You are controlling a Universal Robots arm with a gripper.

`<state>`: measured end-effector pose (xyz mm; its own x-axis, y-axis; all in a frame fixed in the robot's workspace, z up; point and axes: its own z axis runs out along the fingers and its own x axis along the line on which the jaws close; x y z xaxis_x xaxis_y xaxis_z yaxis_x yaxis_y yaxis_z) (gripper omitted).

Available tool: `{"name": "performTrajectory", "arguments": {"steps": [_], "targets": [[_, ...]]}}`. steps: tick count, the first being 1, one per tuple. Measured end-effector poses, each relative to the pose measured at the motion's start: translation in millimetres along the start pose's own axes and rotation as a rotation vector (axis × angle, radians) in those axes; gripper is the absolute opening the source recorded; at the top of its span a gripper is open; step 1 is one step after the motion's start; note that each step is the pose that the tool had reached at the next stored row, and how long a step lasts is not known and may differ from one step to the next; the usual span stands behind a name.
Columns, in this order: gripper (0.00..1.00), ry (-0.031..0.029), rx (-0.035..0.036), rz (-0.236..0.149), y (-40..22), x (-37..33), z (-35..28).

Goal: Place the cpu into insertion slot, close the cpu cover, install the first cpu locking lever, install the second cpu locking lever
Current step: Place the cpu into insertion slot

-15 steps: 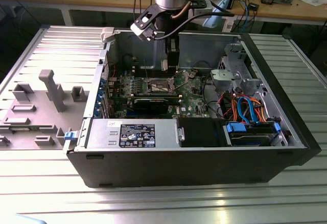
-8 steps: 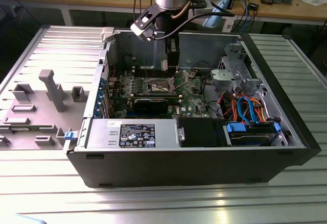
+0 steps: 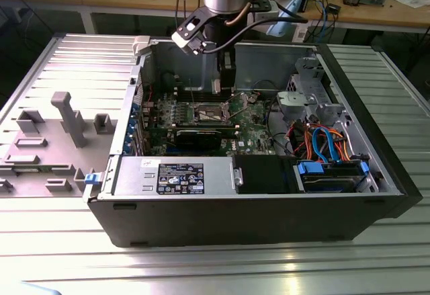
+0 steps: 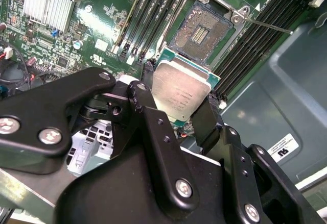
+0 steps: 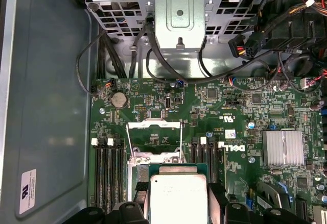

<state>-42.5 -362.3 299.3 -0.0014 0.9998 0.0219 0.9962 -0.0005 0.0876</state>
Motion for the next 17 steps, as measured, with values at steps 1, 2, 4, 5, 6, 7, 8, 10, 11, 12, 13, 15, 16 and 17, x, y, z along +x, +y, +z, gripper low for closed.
{"name": "performTrajectory", "arguments": {"steps": [1,2,4,5,6,7,8,10,11,12,13,15,16,17], "targets": [[0.55,0.0006,0.0,-0.001,-0.4,0.4,1.5],[0.55,0.001,0.0001,-0.002,-0.8,0.6,2.8],[0.55,0.0028,0.0001,-0.009,-3.0,1.0,6.4],[0.55,0.0033,0.0003,-0.009,-4.0,2.1,9.1],[0.55,0.0033,0.0003,-0.009,-4.4,2.7,10.3],[0.55,0.0035,0.0002,-0.008,-4.9,3.7,11.7],[0.55,0.0035,0.0002,-0.008,-5.6,5.3,13.5],[0.55,0.0034,0.0002,-0.008,-6.9,8.7,16.7],[0.55,0.0022,0.0003,-0.008,-7.4,9.6,17.7],[0.55,-0.0013,0.0004,-0.009,-7.7,10.9,19.0],[0.55,-0.0023,0.0003,-0.008,-7.8,11.9,20.2],[0.55,-0.0027,0.0001,-0.004,-8.0,13.1,22.7],[0.55,-0.0032,0.0,0.002,-8.2,13.6,24.6],[0.55,-0.0036,0.0,0.006,-8.3,14.0,25.9]]}}
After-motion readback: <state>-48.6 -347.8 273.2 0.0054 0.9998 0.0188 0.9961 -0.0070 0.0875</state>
